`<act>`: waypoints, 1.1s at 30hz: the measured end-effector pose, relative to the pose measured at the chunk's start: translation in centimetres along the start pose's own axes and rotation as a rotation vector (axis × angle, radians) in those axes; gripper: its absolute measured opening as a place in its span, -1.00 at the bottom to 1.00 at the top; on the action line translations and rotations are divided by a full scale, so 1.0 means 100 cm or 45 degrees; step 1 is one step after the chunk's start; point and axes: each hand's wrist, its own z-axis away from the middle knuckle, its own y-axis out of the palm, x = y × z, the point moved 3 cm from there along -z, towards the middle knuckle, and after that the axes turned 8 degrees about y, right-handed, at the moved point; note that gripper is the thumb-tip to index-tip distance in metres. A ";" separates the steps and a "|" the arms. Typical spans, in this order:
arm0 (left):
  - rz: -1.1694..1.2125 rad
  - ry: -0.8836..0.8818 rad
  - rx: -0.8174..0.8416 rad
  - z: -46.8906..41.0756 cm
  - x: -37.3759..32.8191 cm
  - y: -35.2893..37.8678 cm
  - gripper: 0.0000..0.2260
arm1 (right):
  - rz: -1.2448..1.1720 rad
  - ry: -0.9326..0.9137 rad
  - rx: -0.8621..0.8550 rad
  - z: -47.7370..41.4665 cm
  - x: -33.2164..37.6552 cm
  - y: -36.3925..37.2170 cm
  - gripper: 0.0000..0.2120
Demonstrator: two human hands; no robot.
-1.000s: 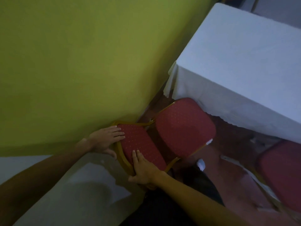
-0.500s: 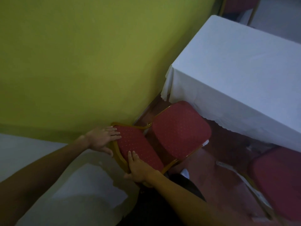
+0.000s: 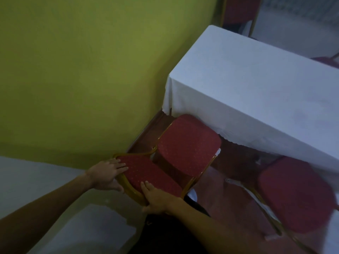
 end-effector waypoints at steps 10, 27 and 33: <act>0.048 0.079 -0.399 0.001 -0.025 0.013 -0.12 | 0.049 -0.048 -0.025 0.028 -0.018 0.007 -0.09; 0.319 -0.066 -0.507 -0.022 -0.056 -0.001 -0.10 | -0.162 0.129 -0.213 0.075 -0.116 0.029 -0.10; 0.558 0.086 -0.431 -0.030 -0.047 0.005 -0.17 | -0.251 0.188 -0.338 0.082 -0.119 0.045 -0.24</act>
